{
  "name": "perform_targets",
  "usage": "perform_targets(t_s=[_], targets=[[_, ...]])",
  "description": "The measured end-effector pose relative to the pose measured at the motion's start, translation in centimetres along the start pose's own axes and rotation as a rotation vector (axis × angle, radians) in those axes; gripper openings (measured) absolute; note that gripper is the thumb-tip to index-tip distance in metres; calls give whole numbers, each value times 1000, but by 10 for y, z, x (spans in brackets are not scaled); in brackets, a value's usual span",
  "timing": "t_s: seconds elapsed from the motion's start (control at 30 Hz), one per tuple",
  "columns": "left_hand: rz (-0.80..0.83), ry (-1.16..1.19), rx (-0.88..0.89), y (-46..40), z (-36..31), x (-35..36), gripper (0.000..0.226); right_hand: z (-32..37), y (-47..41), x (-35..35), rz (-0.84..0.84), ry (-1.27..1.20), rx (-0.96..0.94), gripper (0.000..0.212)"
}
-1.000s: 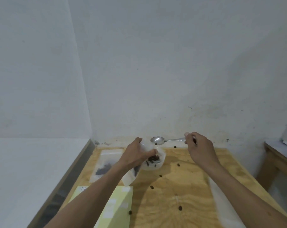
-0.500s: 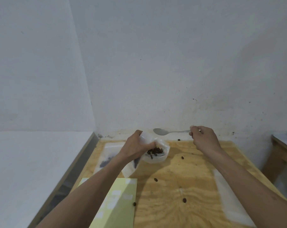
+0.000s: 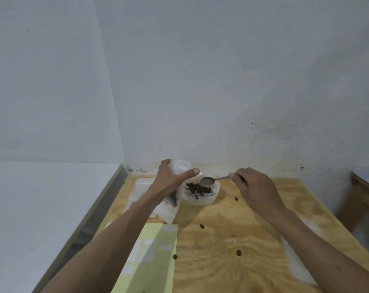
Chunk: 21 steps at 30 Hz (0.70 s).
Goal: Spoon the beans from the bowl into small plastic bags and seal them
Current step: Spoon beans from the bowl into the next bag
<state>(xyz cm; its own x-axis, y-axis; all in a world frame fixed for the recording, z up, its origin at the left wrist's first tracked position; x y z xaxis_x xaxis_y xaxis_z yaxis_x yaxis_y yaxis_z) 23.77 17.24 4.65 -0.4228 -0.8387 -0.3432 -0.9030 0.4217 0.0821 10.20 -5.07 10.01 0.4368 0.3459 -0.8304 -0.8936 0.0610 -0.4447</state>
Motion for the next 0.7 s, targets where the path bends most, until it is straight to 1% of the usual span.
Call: perform_targets(t_s=[0.1, 0.17, 0.2, 0.23, 0.3, 0.37, 0.43, 0.47, 0.5, 0.53, 0.57, 0.6, 0.63, 0.7], targets=[[-4, 69, 0, 0, 1, 0, 125, 19, 13, 18, -16, 266, -146, 24], [-36, 78, 9, 0, -1, -1, 127, 29, 21, 39, 63, 339, -225, 4], [-49, 75, 19, 2, -2, -1, 129, 31, 23, 46, 106, 346, -228, 14], [-52, 75, 32, 4, -5, -1, 132, 30, 25, 57, 147, 359, -253, 18], [-49, 63, 39, 8, -9, 0, 140, 26, 27, 70, 250, 344, -226, 13], [-61, 64, 31, 11, -15, 0, 138, 21, 30, 76, 410, 306, -188, 24], [-97, 152, 17, 11, -17, -3, 119, 24, 34, 75, 521, 300, -203, 44], [-106, 253, -3, 10, -15, -3, 107, 24, 32, 70, 544, 279, -191, 55], [-108, 372, -30, 9, -10, -3, 97, 25, 28, 63, 532, 214, -171, 62], [-110, 447, -63, 9, -6, -2, 85, 26, 23, 56, 519, 122, -116, 63], [-115, 471, -79, 12, -7, -1, 68, 25, 15, 48, 474, -2, -48, 58], [-119, 457, -80, 15, -10, 0, 50, 23, 7, 39, 410, -149, 26, 49], [-129, 431, -69, 15, -11, 0, 37, 23, 0, 32, 339, -306, 94, 40], [-132, 384, -19, 17, -19, 3, 23, 26, -12, 26, 269, -565, 206, 28]])
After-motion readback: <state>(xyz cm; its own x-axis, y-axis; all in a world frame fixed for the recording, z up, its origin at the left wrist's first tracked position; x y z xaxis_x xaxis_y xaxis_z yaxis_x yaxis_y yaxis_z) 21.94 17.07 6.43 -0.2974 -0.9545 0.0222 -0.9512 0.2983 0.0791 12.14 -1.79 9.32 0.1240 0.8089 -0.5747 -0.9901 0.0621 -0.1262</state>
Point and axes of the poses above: each hand's wrist, its own y-axis away from the middle knuckle, its own x-axis out of the palm, z = x × y, the point moved 9 cm from there along -y, towards the middle knuckle, and after that the axes turned 10 degrees about z, right-handed, at the moved point
